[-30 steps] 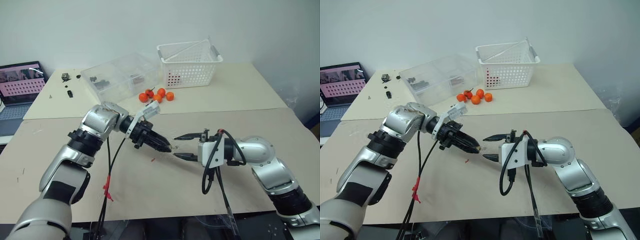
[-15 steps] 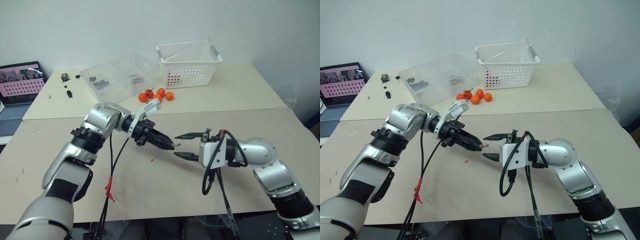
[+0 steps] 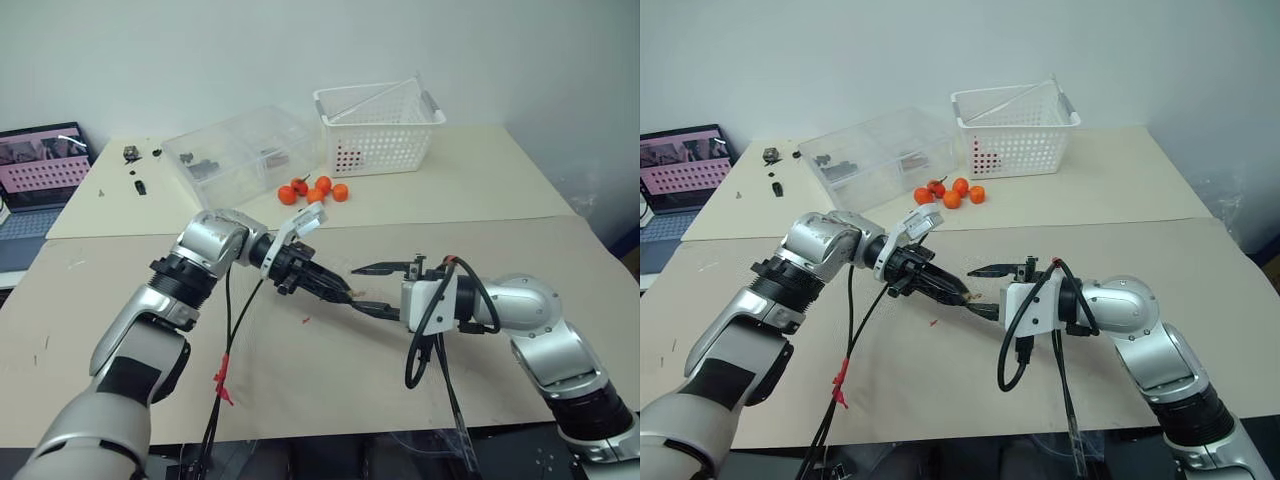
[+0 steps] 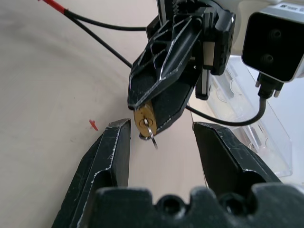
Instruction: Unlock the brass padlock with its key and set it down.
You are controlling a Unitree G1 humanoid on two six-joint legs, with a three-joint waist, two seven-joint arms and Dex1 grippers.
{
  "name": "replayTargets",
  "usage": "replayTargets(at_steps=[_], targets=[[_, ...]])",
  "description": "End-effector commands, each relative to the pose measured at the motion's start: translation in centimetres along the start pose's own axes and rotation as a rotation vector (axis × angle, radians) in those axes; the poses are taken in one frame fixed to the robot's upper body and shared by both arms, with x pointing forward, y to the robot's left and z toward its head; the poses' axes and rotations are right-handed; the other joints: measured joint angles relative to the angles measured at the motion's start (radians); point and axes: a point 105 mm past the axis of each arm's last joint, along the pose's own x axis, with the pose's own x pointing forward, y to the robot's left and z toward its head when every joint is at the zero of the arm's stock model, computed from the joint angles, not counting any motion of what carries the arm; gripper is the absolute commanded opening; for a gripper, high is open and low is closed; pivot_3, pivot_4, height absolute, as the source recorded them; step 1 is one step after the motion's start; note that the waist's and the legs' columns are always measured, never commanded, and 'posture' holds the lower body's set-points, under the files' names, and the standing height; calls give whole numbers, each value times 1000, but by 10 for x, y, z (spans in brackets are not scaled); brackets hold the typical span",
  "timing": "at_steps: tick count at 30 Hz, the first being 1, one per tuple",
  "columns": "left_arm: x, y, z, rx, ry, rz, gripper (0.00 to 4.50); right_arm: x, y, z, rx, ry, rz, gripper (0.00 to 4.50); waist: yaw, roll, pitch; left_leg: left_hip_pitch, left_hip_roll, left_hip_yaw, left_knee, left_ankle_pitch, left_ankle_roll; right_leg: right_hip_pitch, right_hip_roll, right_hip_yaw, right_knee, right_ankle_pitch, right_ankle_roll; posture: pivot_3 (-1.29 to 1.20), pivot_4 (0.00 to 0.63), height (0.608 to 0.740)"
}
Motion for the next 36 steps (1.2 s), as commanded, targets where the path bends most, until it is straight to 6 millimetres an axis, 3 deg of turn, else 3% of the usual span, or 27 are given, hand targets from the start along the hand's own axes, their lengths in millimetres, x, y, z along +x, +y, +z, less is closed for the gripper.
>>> replayTargets(at_steps=[1,10,14,18,36], targets=[[-1,-5,15,61,5,-9,843,-4,-9,13,-26,-31,-45,2577,0,0,0,0,0,0,0,0,0,0,0,0,0,0,0,0,150,740],[-1,-5,15,72,14,-4,843,-4,-8,14,-6,-31,-47,2577,0,0,0,0,0,0,0,0,0,0,0,0,0,0,0,0,150,740],[-1,-5,17,73,11,-3,843,-5,-8,13,8,-28,-48,1552,0,0,0,0,0,0,0,0,0,0,0,0,0,0,0,0,150,740],[-2,-4,16,71,14,0,843,-4,-7,12,14,-29,-48,233,-1,0,0,0,0,0,0,0,0,0,0,0,0,0,0,0,150,740],[-3,-6,17,69,19,-2,843,-2,-9,14,17,-46,-56,219,0,0,0,0,0,0,0,0,0,0,0,0,0,0,0,0,150,740]])
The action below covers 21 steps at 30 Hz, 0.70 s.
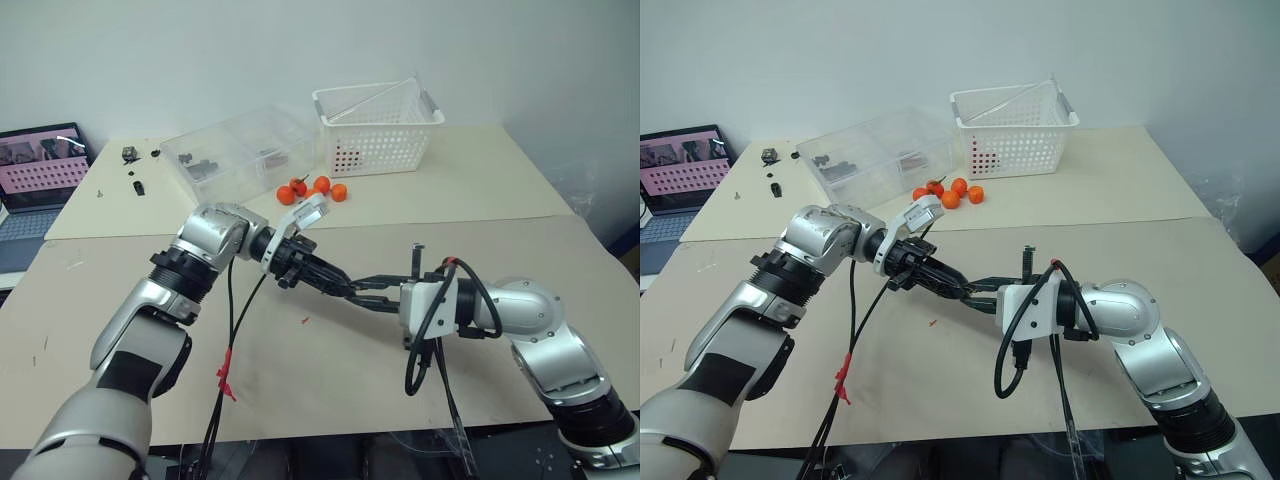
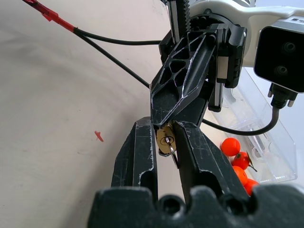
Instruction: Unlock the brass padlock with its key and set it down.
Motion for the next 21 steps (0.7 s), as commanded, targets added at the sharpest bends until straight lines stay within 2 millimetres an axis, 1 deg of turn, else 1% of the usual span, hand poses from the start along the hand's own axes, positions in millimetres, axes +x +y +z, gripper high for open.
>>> replayTargets(at_steps=[1,13,14,16,17,18,21], targets=[[0,-6,10,55,23,0,843,-2,-11,10,-14,-39,-56,219,0,0,0,0,0,0,0,0,0,0,0,0,0,0,0,0,150,740],[0,-5,7,53,29,1,843,-3,-11,10,-1,-43,-56,219,0,0,0,0,0,0,0,0,0,0,0,0,0,0,0,0,150,740],[0,-5,7,53,29,1,843,-3,-11,10,0,-45,-58,719,0,0,0,0,0,0,0,0,0,0,0,0,0,0,0,0,150,740],[0,-5,6,53,30,2,843,-3,-11,10,-1,-45,-60,1368,0,0,0,0,0,0,0,0,0,0,0,0,0,0,0,0,150,740],[0,-5,6,53,30,2,843,-3,-12,10,-2,-45,-62,1800,0,0,0,0,0,0,0,0,0,0,0,0,0,0,0,0,150,740],[0,-5,7,53,30,2,843,-3,-12,10,-3,-44,-64,2054,0,0,0,0,0,0,0,0,0,0,0,0,0,0,0,0,150,740],[0,-5,7,53,31,1,843,-3,-12,10,-7,-42,-64,3067,0,0,0,0,0,0,0,0,0,0,0,0,0,0,0,0,150,740]])
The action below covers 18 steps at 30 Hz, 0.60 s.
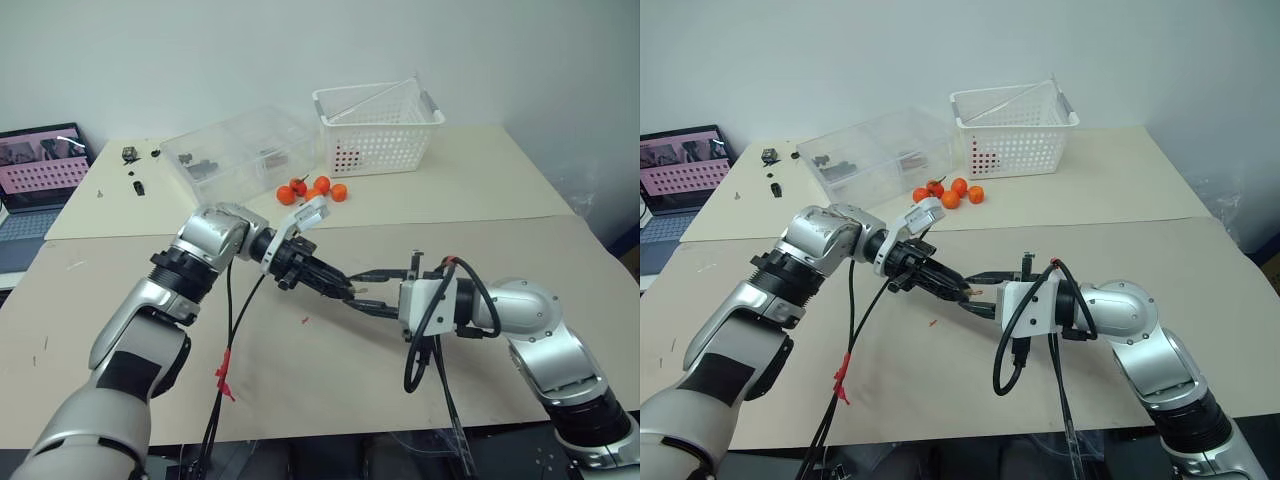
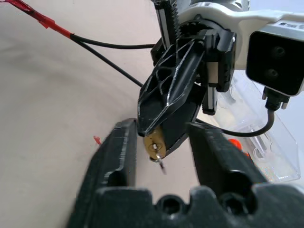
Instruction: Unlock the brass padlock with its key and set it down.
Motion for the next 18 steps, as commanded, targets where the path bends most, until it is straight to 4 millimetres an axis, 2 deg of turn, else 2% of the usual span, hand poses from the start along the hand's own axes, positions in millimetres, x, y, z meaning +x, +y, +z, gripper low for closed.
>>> replayTargets(at_steps=[1,18], targets=[[-2,-6,10,56,3,-3,843,-4,-11,8,-34,-21,-46,3067,0,0,0,0,0,0,0,0,0,0,0,0,0,0,0,0,150,740],[-3,-6,13,57,-5,-3,843,-13,-6,5,-44,6,-45,3067,0,0,0,0,0,0,0,0,0,0,0,0,0,0,0,0,150,740]])
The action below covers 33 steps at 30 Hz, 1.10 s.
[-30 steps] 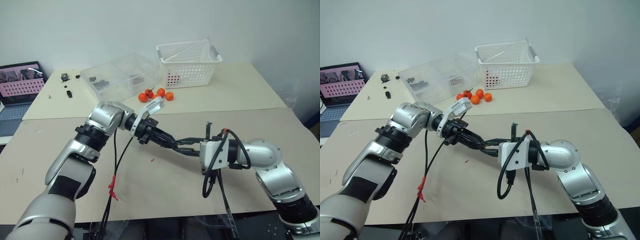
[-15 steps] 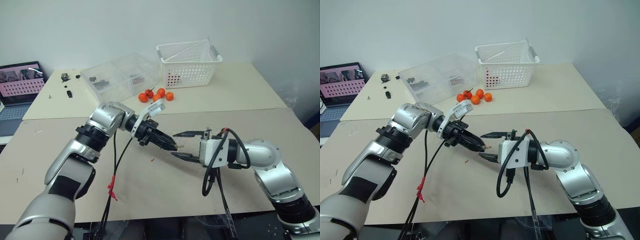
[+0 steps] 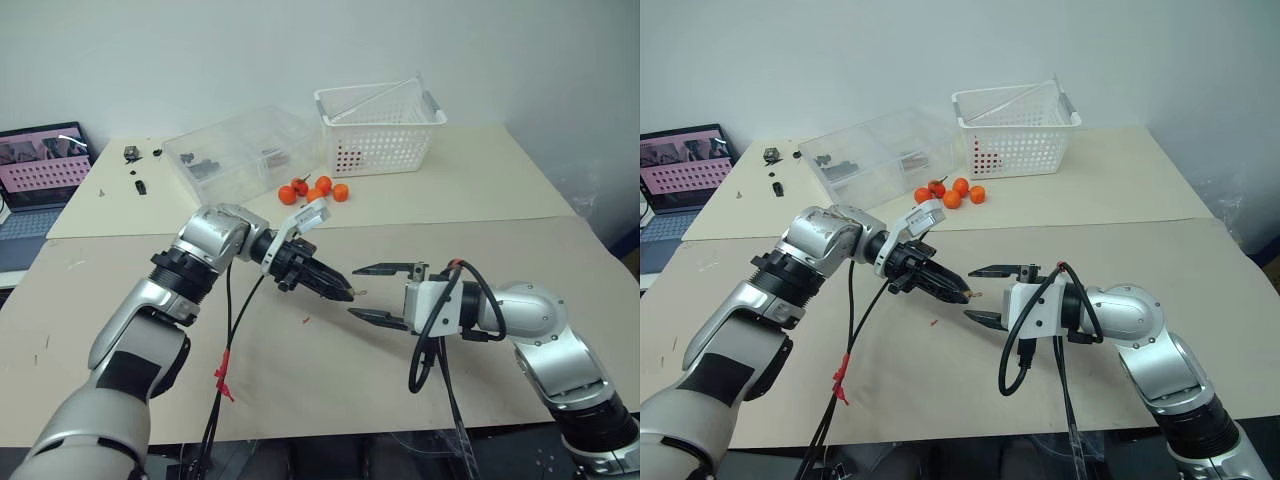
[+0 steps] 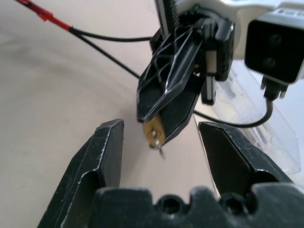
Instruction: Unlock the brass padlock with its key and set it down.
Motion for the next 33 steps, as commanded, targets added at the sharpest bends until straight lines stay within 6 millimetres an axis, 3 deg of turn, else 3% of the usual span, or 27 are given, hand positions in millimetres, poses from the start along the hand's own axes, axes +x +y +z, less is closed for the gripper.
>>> replayTargets(at_steps=[1,10,11,13,18,19,33], targets=[[-2,-6,13,57,-7,-7,843,-5,-7,11,-54,-25,-34,3067,0,0,0,0,0,0,0,0,0,0,0,0,0,0,0,0,150,740],[-1,-6,13,59,-6,-7,843,-4,-8,12,-46,-31,-30,3067,0,0,0,0,0,0,0,0,0,0,0,0,0,0,0,0,150,740],[-1,-6,13,59,-5,-7,843,-4,-8,12,-45,-33,-30,2556,0,0,0,0,0,0,0,0,0,0,0,0,0,0,0,0,150,740],[-1,-6,13,59,-5,-8,843,-3,-8,12,-41,-36,-29,2129,0,0,0,0,0,0,0,0,0,0,0,0,0,0,0,0,150,740],[-1,-6,12,58,-5,-7,843,-2,-8,12,-38,-35,-27,268,0,0,0,0,0,0,0,0,0,0,0,0,0,0,0,0,150,740],[-1,-6,12,58,-5,-6,843,-2,-8,12,-37,-35,-26,156,0,0,0,0,0,0,0,0,0,0,0,0,0,0,0,0,150,740],[-1,-6,13,53,-6,-7,843,-2,-9,12,-39,-36,-36,155,0,0,0,0,0,0,0,0,0,0,0,0,0,0,0,0,150,740]])
